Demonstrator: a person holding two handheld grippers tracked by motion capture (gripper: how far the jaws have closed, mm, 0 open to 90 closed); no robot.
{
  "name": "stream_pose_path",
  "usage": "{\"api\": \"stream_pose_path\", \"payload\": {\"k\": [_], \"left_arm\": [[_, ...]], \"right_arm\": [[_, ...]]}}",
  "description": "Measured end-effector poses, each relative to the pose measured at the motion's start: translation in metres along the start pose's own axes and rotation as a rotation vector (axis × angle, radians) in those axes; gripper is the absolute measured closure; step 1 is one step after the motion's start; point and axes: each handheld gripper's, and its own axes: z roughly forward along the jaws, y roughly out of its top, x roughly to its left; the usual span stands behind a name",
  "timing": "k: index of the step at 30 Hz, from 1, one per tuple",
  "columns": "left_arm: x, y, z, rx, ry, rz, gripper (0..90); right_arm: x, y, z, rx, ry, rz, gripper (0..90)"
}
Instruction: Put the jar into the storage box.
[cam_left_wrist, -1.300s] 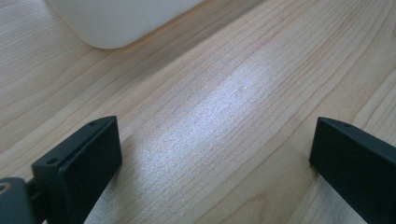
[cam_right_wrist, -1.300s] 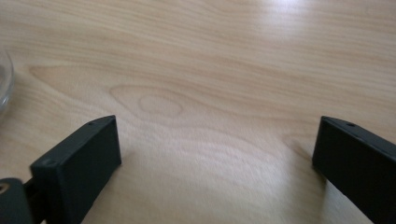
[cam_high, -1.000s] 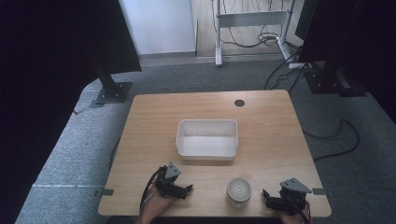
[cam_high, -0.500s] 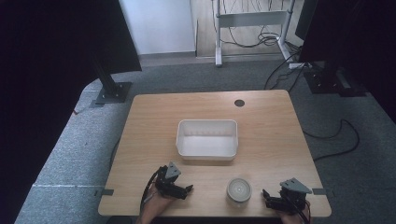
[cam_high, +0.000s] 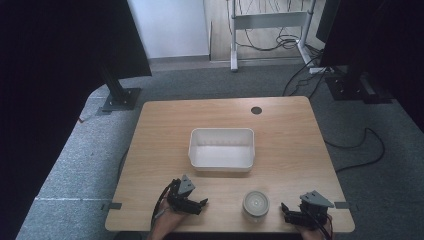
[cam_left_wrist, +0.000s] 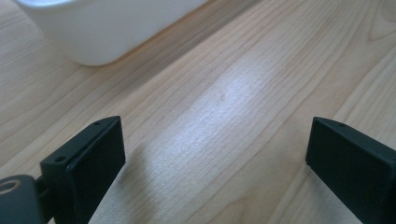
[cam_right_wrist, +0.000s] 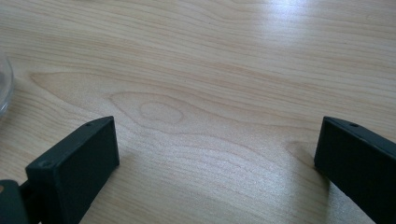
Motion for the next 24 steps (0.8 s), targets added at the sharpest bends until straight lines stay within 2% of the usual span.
{"api": "stream_pose_path", "payload": {"k": [5, 6, 15, 20, 24], "left_arm": [[-0.001, 0.002, -0.003, -0.007, -0.017, -0.004, 4.4], [-0.002, 0.003, -0.005, -0.012, -0.033, -0.008, 4.4], [-0.009, 0.007, -0.01, -0.034, -0.079, -0.005, 4.9], [-0.014, 0.011, -0.012, -0.047, -0.11, -0.016, 6.1], [-0.017, 0.012, -0.013, -0.051, -0.113, -0.002, 6.2]], "right_arm": [[0.0, 0.0, 0.0, -0.001, 0.001, -0.001, 0.0], [0.0, 0.0, 0.0, -0.001, 0.001, -0.001, 0.0], [0.0, 0.0, 0.0, -0.002, 0.001, -0.001, 0.0], [0.0, 0.0, 0.0, -0.002, 0.002, -0.001, 0.0], [0.0, 0.0, 0.0, -0.002, 0.002, -0.002, 0.0]]}}
